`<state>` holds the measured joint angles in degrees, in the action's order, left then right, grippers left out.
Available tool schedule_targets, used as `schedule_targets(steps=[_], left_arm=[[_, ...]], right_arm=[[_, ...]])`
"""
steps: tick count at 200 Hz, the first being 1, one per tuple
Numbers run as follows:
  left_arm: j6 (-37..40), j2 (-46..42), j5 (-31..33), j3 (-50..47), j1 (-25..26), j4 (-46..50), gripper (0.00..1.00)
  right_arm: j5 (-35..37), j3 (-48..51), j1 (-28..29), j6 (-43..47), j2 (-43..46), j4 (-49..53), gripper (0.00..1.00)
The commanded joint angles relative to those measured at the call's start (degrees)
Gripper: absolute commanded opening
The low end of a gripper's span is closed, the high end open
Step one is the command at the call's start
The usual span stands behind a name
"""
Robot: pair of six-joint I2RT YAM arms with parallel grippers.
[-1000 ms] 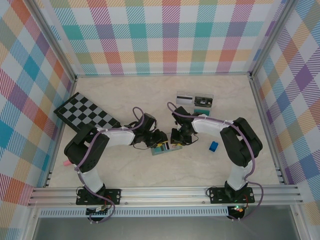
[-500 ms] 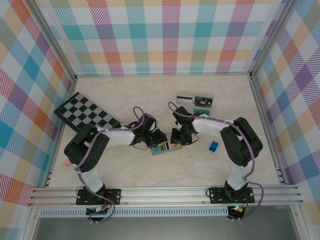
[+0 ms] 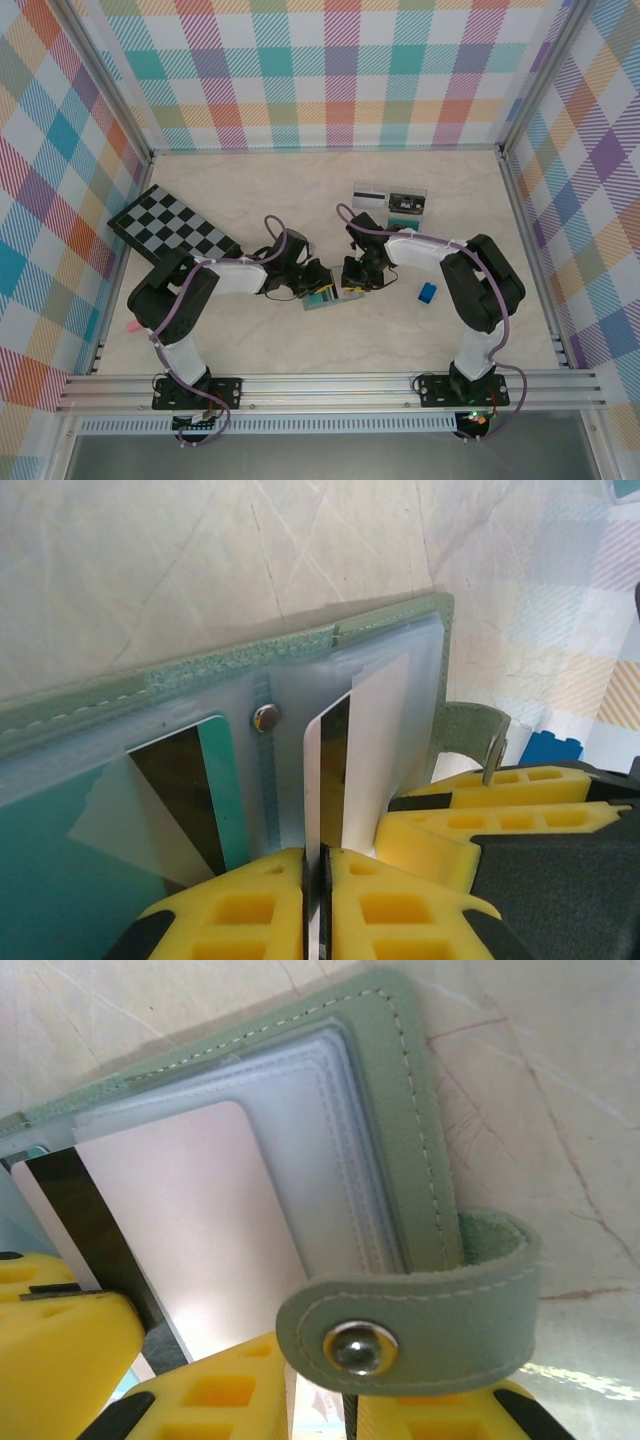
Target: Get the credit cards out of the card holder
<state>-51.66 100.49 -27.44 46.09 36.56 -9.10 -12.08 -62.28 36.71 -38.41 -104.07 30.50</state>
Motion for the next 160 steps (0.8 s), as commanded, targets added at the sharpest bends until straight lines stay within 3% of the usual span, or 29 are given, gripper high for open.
schedule_targets(steps=[1,80,108,160], left_arm=[[2.53,-2.60,-0.86,-1.18,-1.01,-0.13,0.10],[8.53,-6.95,1.48,-0.56,-3.23,10.76,0.00],[16.00,-11.34,5.24,2.84,-3.42,22.07,0.00],[22.30,-21.72,9.07,8.60,-4.90,33.96,0.00]], right_arm=[[1.44,1.72,-0.06,-0.55,-2.85,1.96,0.21],[1.03,1.92,-0.48,-0.83,-2.07,1.30,0.22],[-1.80,2.18,-0.76,0.41,0.52,-1.27,0.23],[-10.82,0.05,-2.14,3.78,10.23,-5.80,0.45]])
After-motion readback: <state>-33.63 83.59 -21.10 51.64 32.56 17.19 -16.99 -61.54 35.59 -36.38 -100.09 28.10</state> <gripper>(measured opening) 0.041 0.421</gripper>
